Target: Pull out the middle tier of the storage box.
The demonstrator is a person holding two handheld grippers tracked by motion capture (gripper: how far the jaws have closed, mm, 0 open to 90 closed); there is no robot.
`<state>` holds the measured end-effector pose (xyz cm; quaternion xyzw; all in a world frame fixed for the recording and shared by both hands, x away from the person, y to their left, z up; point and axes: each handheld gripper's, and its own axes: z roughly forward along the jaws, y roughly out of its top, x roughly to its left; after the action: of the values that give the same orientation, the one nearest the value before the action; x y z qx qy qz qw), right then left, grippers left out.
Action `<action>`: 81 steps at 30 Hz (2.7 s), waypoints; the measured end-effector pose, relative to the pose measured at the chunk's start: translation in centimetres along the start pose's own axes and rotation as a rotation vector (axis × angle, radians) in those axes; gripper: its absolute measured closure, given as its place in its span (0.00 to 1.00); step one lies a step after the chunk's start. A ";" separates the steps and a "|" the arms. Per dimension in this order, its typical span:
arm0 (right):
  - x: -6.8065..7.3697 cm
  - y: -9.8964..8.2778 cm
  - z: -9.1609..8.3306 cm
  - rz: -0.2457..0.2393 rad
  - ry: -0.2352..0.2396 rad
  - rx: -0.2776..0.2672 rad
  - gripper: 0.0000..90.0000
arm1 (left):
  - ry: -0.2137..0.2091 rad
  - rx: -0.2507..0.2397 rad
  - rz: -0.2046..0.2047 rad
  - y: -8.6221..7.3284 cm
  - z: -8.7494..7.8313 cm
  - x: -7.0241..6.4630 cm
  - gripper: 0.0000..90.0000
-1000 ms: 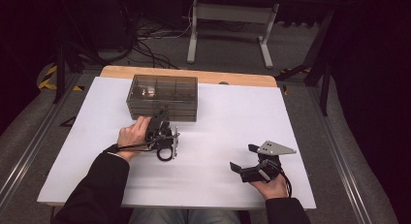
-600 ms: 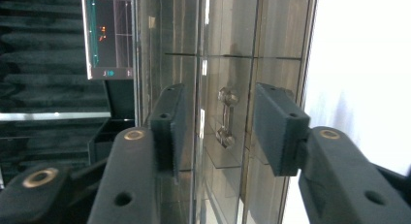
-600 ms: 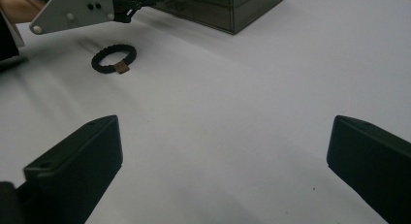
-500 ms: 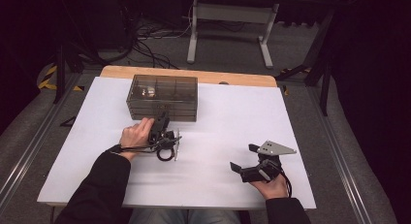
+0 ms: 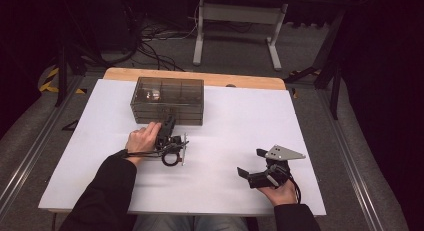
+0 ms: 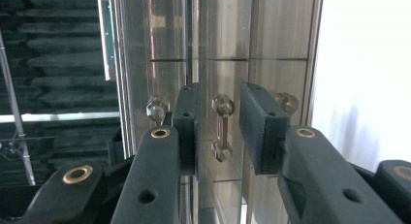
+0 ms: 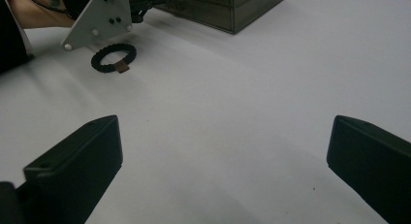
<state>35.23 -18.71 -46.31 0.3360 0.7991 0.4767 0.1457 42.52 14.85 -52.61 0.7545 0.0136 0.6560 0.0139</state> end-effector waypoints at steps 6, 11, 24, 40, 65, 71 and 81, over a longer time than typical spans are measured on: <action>0.0 0.0 0.0 0.001 0.001 0.000 0.00 | 0.015 0.001 0.005 0.0 0.4 -0.4 0.79; 0.0 0.0 0.0 0.003 0.001 -0.001 0.00 | 0.046 0.001 0.008 0.1 0.6 -0.7 0.85; -0.1 0.0 -0.1 0.008 0.005 -0.011 0.00 | 0.057 -0.003 0.015 0.1 0.7 -1.0 0.90; -0.2 0.0 -0.2 0.027 0.008 -0.019 0.00 | 0.085 -0.004 0.014 0.1 0.4 -1.3 0.90; -0.3 0.0 -0.3 0.040 0.016 -0.037 0.00 | 0.103 -0.030 0.022 -0.1 -2.0 -2.0 0.90; -0.3 0.0 -0.3 0.044 0.014 -0.035 0.00 | 0.100 -0.034 0.029 -0.2 -2.4 -2.1 0.90; -0.3 0.0 -0.2 0.039 0.013 -0.026 0.00 | 0.090 -0.038 0.038 -0.1 -2.4 -2.0 0.89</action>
<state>35.30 -19.09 -46.26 0.3466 0.7870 0.4921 0.1356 39.83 14.91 -54.27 0.7241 -0.0127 0.6894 0.0150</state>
